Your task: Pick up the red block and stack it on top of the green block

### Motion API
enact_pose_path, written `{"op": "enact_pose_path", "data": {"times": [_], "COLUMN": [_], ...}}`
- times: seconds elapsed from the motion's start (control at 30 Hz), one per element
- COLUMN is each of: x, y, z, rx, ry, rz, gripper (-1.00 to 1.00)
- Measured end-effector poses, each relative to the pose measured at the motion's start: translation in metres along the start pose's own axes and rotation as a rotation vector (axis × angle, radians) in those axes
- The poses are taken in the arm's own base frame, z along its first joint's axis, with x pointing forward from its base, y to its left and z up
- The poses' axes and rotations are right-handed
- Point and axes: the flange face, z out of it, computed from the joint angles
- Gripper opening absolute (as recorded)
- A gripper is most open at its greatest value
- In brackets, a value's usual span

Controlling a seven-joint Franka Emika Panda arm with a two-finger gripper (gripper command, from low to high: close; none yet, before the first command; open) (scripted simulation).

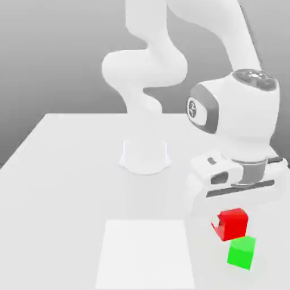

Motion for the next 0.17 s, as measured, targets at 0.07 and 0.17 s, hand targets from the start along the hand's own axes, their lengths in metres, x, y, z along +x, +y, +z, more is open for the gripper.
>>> {"op": "enact_pose_path", "data": {"times": [0.07, 0.17], "x": [-0.0045, -0.0045], "y": [-0.0026, -0.0026], "z": [0.0209, 0.0209], "rx": [0.0, 0.0], "ry": [-0.001, -0.001], "rz": [-0.014, -0.014], "gripper": [1.0, 1.0]}}
